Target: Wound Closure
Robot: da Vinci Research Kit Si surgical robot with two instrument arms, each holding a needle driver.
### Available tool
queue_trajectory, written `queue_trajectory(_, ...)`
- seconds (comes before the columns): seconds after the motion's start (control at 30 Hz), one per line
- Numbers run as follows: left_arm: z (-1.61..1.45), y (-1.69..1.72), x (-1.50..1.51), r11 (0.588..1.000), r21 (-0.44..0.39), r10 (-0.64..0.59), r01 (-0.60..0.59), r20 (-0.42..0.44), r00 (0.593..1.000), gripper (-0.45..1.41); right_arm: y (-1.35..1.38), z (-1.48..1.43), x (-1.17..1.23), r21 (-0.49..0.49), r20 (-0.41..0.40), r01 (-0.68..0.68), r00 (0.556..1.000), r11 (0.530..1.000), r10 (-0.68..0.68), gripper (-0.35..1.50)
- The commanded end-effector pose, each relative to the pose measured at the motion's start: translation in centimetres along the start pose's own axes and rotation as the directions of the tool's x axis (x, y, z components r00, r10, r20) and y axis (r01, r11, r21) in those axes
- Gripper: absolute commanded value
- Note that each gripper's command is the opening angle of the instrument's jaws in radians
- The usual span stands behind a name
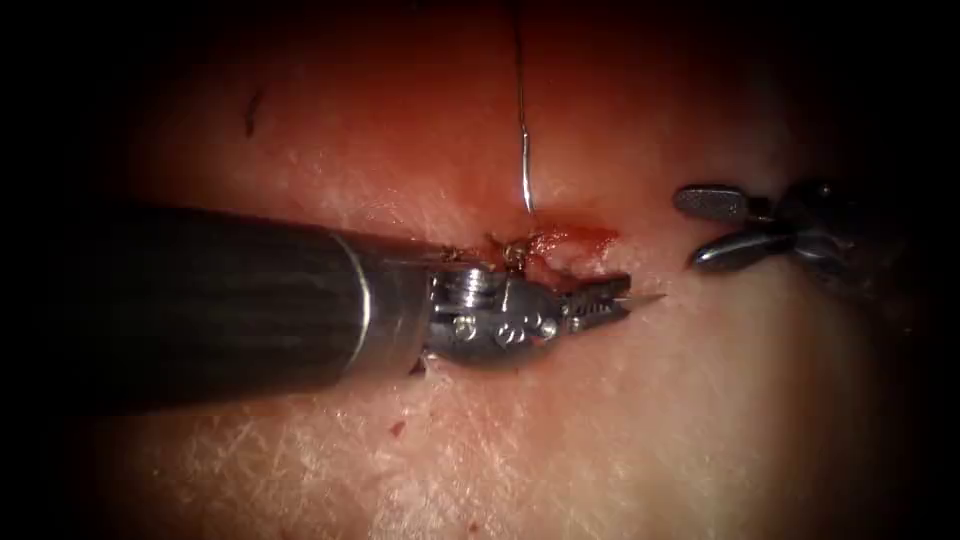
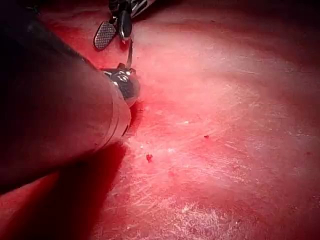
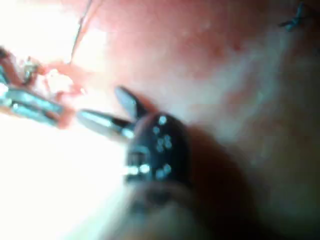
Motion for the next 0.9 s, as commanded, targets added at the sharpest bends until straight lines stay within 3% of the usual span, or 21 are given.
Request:
queue_trajectory(0.03,0.06,0.04,0.03,0.999,-0.015,-0.035,0.035,-0.017,0.999,-0.45,0.03,0.07,-0.06,0.004,0.0,-0.001,1.0,1.0,0.001,1.33)
queue_trajectory(0.23,-0.15,0.24,0.32,0.955,-0.14,-0.279,0.261,-0.131,0.951,-0.45,0.02,0.06,-0.06,0.002,-0.001,-0.001,1.0,1.0,0.001,1.33)
queue_trajectory(0.4,-0.23,0.36,0.44,0.925,-0.205,-0.356,0.32,-0.173,0.918,-0.45,0.02,0.07,-0.07,0.003,-0.001,-0.007,1.0,1.0,0.007,1.33)
queue_trajectory(0.73,-0.52,0.38,0.89,0.893,-0.309,-0.401,0.326,-0.222,0.889,-0.45,-0.03,0.08,-0.11,0.003,-0.001,-0.036,0.999,0.999,0.036,1.33)
queue_trajectory(0.9,-0.76,0.15,1.13,0.947,-0.244,-0.269,0.209,-0.25,0.93,-0.45,-0.18,0.06,-0.13,0.028,0.013,-0.112,0.994,0.993,0.112,1.16)
